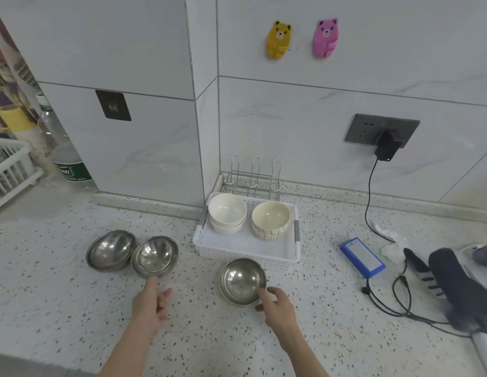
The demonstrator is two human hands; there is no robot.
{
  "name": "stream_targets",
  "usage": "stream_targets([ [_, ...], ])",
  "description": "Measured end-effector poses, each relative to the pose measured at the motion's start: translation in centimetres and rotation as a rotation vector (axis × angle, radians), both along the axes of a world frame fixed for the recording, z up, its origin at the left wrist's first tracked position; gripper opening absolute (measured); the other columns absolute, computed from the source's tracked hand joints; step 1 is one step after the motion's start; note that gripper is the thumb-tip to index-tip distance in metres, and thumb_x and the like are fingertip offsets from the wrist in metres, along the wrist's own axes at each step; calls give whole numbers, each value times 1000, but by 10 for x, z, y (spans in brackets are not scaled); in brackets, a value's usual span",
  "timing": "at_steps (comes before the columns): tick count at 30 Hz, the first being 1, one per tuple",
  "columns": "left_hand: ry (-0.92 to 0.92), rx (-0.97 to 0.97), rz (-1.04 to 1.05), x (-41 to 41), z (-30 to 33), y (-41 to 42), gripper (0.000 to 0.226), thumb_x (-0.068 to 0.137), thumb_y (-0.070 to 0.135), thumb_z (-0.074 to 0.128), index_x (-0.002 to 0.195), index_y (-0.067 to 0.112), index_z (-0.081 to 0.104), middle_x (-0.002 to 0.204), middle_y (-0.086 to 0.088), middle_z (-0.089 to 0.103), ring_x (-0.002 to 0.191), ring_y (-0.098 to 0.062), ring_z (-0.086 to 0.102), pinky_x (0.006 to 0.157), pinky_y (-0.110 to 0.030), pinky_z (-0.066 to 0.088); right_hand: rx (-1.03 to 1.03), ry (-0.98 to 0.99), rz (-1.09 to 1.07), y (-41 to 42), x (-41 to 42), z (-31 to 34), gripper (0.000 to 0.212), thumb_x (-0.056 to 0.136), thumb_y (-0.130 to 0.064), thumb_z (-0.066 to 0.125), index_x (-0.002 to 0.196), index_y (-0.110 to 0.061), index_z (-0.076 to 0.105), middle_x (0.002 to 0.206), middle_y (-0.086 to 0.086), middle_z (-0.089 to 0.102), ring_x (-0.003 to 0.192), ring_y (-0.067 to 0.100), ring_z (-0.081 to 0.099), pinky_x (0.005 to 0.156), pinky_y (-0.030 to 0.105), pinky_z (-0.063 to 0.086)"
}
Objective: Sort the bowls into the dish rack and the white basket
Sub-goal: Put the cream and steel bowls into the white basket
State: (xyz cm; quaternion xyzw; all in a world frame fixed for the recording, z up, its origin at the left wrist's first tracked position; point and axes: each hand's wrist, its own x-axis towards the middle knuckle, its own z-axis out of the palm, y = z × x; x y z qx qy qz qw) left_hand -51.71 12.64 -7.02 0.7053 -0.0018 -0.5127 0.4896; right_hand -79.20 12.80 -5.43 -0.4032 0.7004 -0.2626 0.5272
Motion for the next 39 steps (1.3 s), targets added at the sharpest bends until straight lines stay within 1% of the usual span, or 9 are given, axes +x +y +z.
stream_targets([
  [2,21,-26,68,1,1,-2,34,91,43,57,102,11,52,88,-13,71,43,-9,33,31,-14,23,11,-61,-30,-1,4,2,52,94,-41,56,139,-17,44,93,4,71,88,13,67,69,29,50],
  [6,-7,-66,107,8,1,-7,30,94,41,53,116,21,48,91,-13,73,30,-5,33,32,-12,23,29,-80,-48,-4,7,6,55,94,-37,55,143,-17,40,93,5,71,76,14,61,64,26,46],
  [9,-53,-97,61,12,0,-11,25,97,34,51,100,9,54,99,-19,72,28,-6,31,33,-12,22,43,-62,-32,-4,6,7,54,95,-37,55,144,-19,38,88,-1,67,63,10,55,53,21,43],
  [13,-88,-133,42,11,-1,-13,31,96,19,54,123,3,54,105,-26,70,29,-5,33,31,-12,23,54,-59,-11,-4,7,8,53,95,-34,54,143,-19,39,86,-1,68,58,11,53,43,17,39],
  [18,-76,-180,54,11,4,-10,15,94,7,50,107,2,55,107,-32,67,29,-5,34,32,-12,23,70,-75,2,-4,8,9,41,94,-23,53,134,-21,46,86,3,70,56,11,50,39,14,37],
  [22,-81,-190,101,10,4,-2,39,92,6,52,131,0,49,97,-27,69,33,-4,34,32,-13,25,45,-54,-13,0,6,8,30,93,-19,52,123,-21,52,86,0,65,59,8,52,48,18,40],
  [28,-32,-261,120,-5,19,5,25,89,8,56,115,7,56,94,-23,72,37,-5,34,32,-16,27,-21,-65,-58,18,2,4,19,90,-17,53,108,-24,58,83,-1,67,66,11,55,59,22,45],
  [36,-10,-386,40,-28,45,0,14,88,9,57,101,13,63,78,-17,75,39,-5,37,33,-16,30,-165,-89,-34,13,-5,23,27,88,-13,54,112,-22,63,58,-2,46,41,4,32,42,16,32],
  [39,-38,-402,-4,-34,51,-2,12,87,10,56,97,12,62,77,-15,75,40,-5,37,33,-17,29,-219,-80,-65,9,-9,40,35,89,-16,55,120,-33,51,64,-1,54,44,4,39,44,16,38],
])
